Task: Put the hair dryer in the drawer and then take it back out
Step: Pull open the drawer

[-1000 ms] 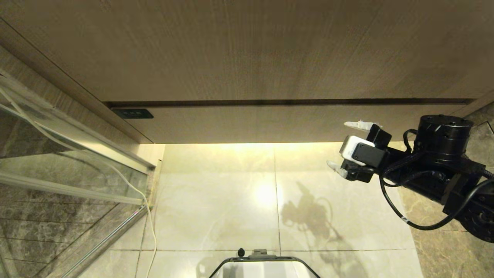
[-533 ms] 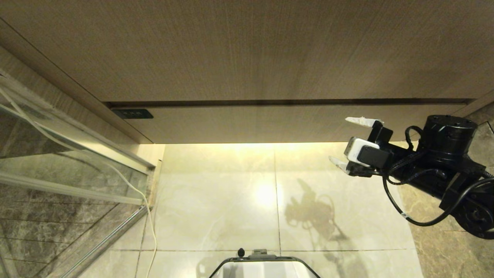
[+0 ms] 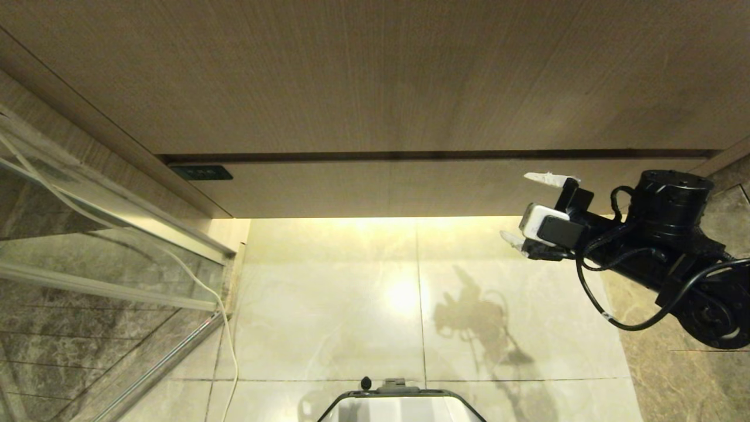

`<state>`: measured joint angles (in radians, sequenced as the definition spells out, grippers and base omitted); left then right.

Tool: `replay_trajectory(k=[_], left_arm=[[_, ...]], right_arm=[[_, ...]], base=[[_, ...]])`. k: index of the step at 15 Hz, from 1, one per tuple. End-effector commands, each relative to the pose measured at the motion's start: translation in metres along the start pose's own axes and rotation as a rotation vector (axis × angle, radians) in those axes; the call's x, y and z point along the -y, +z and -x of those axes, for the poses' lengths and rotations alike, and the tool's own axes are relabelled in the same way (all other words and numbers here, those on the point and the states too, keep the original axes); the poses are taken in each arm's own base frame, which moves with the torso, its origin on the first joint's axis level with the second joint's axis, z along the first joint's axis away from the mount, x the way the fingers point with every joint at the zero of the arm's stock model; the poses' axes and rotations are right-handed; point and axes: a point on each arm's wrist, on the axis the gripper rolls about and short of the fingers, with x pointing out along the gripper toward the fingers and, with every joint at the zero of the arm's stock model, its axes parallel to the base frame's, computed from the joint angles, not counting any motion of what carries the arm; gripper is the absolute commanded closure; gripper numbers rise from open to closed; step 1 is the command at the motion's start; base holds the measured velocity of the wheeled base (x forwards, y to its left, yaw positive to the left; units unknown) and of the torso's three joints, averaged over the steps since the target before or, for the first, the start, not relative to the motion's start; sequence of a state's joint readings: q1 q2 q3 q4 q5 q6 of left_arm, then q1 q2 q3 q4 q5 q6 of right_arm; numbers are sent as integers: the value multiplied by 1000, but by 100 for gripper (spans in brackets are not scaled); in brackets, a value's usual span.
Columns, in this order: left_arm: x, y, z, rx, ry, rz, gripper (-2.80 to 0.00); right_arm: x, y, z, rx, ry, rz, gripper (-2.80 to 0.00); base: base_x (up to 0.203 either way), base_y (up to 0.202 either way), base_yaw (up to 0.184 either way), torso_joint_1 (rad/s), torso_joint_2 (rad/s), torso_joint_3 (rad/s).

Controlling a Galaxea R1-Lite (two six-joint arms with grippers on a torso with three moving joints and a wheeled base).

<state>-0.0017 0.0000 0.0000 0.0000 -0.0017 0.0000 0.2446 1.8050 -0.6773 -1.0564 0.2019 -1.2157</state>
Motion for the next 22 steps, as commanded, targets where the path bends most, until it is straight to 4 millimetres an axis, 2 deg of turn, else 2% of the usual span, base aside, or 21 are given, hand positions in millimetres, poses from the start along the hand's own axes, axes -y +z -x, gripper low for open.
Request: replay_trajectory(k=[1, 22], left_arm=[[0, 0, 0, -1, 0, 0, 0], [0, 0, 0, -2, 0, 0, 0]], right_arm=[[-1, -1, -6, 2, -3, 4, -280], [10, -15, -58, 10, -82, 7, -280]], base=[[0, 0, 0, 0, 0, 0], [0, 0, 0, 0, 0, 0]])
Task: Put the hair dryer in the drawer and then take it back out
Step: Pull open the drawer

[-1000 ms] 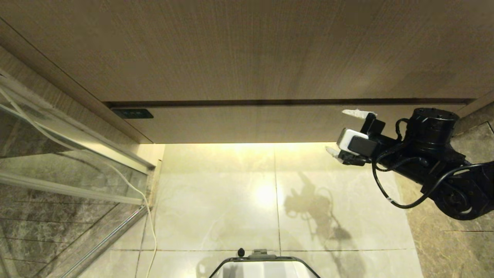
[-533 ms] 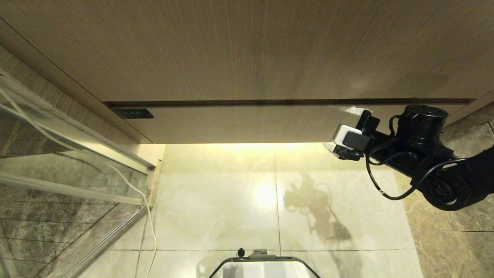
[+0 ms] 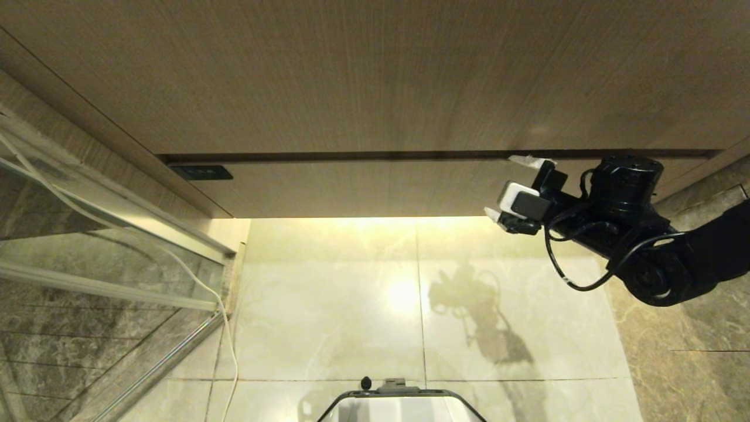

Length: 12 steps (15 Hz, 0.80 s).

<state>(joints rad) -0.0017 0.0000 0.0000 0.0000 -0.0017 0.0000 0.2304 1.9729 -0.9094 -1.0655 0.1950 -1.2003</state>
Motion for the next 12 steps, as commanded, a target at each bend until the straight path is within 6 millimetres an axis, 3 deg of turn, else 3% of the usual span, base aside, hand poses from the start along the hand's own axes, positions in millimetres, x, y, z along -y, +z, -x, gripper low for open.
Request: replay_trajectory(k=[1, 12], left_arm=[[0, 0, 0, -2, 0, 0, 0], [0, 0, 0, -2, 0, 0, 0]], right_arm=[[0, -2, -6, 6, -17, 11, -280], [-9, -12, -28, -25, -52, 0, -280]], base=[[0, 0, 0, 0, 0, 0], [0, 0, 0, 0, 0, 0]])
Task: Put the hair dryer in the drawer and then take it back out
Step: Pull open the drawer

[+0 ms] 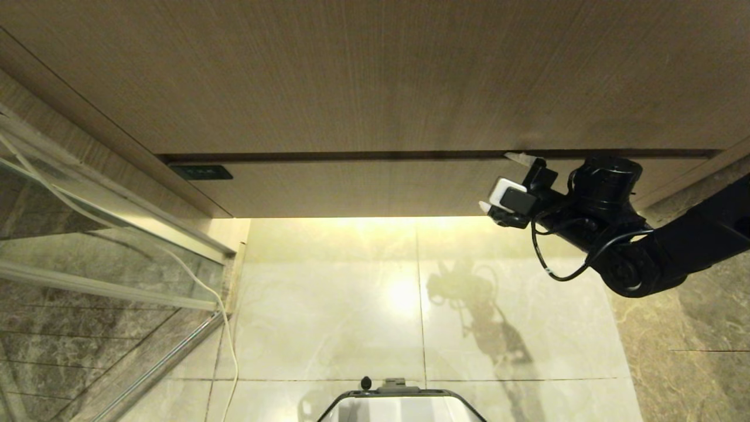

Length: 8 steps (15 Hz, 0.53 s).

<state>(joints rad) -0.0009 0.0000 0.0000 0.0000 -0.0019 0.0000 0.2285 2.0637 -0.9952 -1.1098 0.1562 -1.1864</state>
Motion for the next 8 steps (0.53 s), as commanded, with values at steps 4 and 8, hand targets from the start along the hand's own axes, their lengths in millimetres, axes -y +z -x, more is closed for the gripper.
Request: replay_trajectory(k=[4, 8], left_arm=[[0, 0, 0, -2, 0, 0, 0], [0, 0, 0, -2, 0, 0, 0]], right_arm=[[-8, -11, -8, -17, 8, -2, -280], [-13, -13, -7, -47, 35, -81, -280]], base=[[0, 0, 0, 0, 0, 0], [0, 0, 0, 0, 0, 0]])
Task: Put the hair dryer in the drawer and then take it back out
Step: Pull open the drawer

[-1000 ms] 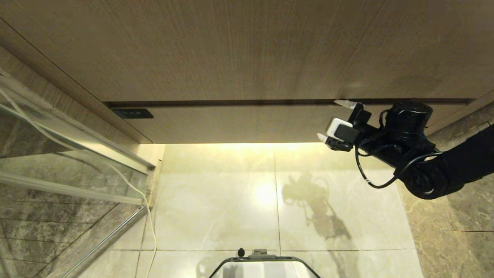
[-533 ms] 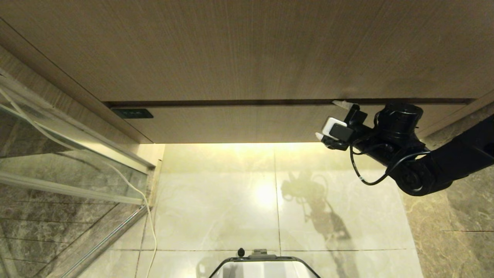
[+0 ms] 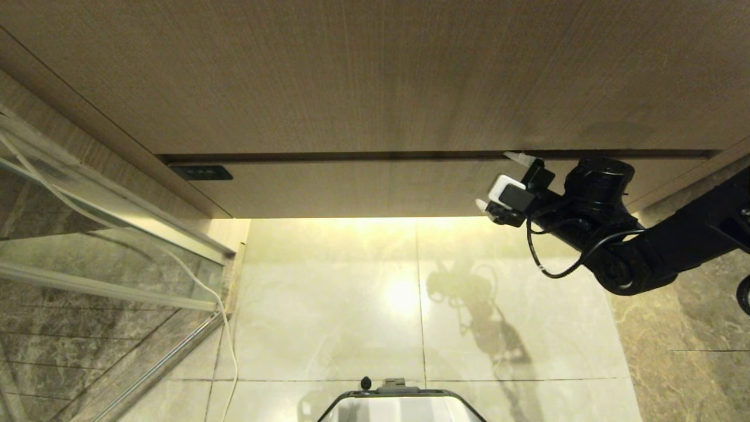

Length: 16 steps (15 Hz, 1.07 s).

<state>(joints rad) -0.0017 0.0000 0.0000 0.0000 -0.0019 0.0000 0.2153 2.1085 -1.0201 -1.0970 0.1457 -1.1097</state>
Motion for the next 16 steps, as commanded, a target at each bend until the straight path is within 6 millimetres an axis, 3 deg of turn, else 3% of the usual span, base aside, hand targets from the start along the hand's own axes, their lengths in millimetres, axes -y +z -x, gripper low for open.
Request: replay_trajectory(k=[1, 6, 16], left_arm=[[0, 0, 0, -2, 0, 0, 0], [0, 0, 0, -2, 0, 0, 0], [0, 0, 0, -2, 0, 0, 0]], right_arm=[[-4, -2, 2, -30, 27, -3, -280], [-4, -7, 7, -172, 53, -72, -280], [-3, -7, 25, -219, 115, -85, -280]], base=[[0, 0, 0, 0, 0, 0], [0, 0, 0, 0, 0, 0], [0, 0, 0, 0, 0, 0]])
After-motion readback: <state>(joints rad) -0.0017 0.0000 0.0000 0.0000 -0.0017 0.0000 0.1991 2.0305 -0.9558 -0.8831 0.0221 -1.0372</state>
